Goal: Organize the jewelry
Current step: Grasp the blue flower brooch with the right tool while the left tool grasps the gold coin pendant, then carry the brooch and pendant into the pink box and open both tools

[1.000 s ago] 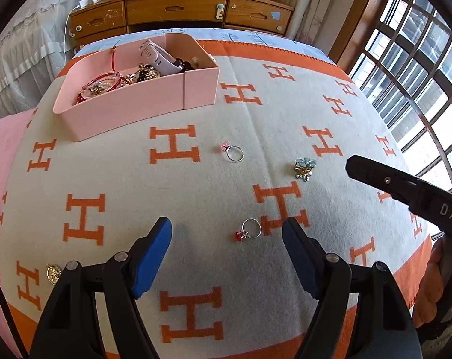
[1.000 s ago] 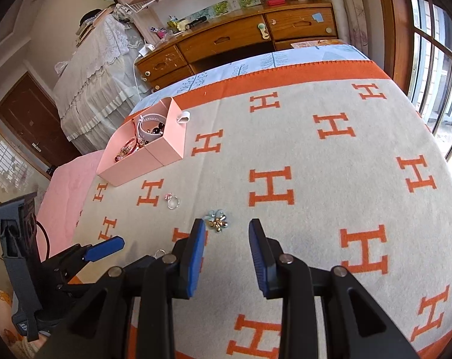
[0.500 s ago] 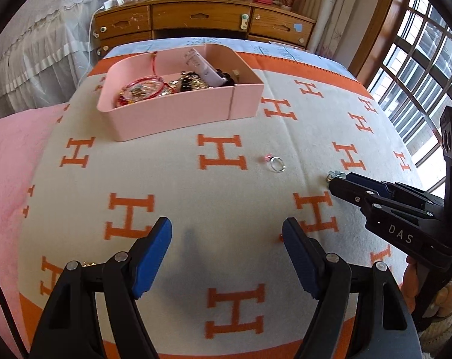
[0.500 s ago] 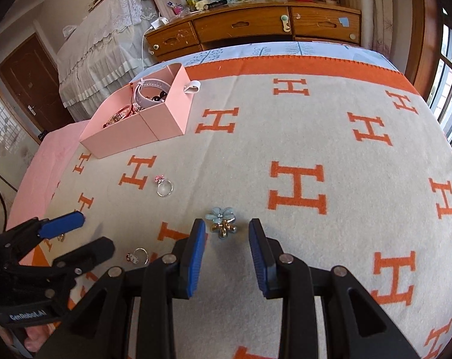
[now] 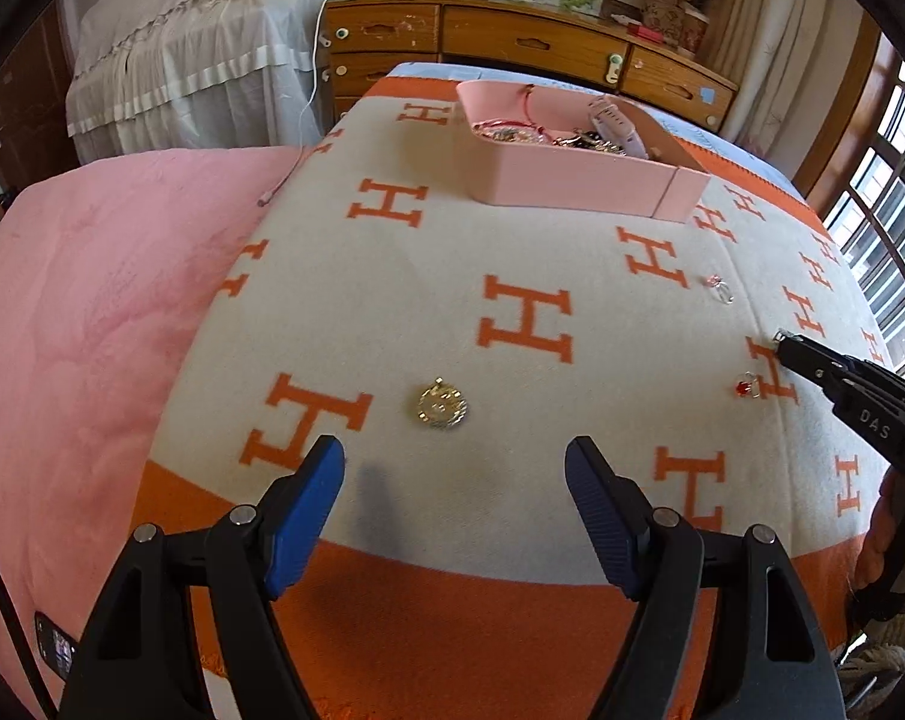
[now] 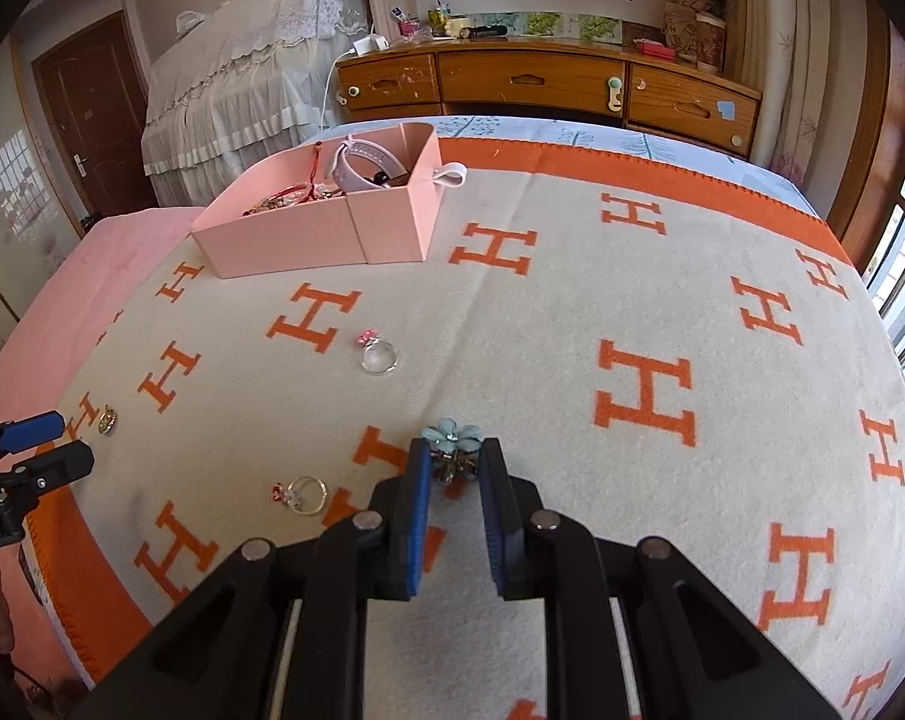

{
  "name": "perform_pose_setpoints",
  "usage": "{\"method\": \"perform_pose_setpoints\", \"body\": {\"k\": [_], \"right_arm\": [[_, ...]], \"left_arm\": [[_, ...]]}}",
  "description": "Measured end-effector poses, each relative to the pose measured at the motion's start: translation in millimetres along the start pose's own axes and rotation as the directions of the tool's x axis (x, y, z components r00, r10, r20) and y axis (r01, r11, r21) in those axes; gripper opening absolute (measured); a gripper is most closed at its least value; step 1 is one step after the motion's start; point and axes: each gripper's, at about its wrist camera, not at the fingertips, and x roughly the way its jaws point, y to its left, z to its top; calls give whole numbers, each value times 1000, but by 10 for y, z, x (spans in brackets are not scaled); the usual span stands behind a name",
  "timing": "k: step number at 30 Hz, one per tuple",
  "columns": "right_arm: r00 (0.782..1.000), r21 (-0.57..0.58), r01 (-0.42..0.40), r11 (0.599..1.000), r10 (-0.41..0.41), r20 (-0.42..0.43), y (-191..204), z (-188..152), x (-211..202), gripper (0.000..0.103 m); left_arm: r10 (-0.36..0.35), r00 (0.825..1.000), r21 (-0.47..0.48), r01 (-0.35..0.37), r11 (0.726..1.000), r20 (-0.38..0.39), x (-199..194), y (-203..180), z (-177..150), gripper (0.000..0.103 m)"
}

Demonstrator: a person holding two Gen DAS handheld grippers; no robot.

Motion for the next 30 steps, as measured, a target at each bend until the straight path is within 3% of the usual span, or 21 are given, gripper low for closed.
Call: {"method": "perform_pose_setpoints", "body": {"k": [2, 11, 18, 20, 22, 30], "right_arm": [[1000, -13, -7, 1000, 8, 14, 60, -8, -39, 16], [997, -49, -33, 998, 37, 73, 252, -76, -222, 16], [997, -58, -47, 997, 51, 64, 334, -115, -204, 16], [997, -58, -52, 997, 55, 58, 351, -119, -190, 16], [997, -62, -54, 997, 57, 55, 369, -121, -180, 16], [994, -61, -70, 996, 75, 77, 398, -135, -240, 16]], "left_arm": [[-6, 1000, -23, 6, 1000, -13, 57, 77, -18, 62], [12, 1000, 14, -12, 1000, 20, 166, 60, 30, 50], [20, 999, 60, -22, 998, 45, 205, 21, 92, 40], [12, 998, 76, -16, 997, 55, 205, -5, 85, 24], [0, 998, 91, -6, 996, 59, 198, -33, 71, 18], [-31, 998, 90, 27, 996, 52, 182, -76, 51, 17]]}}
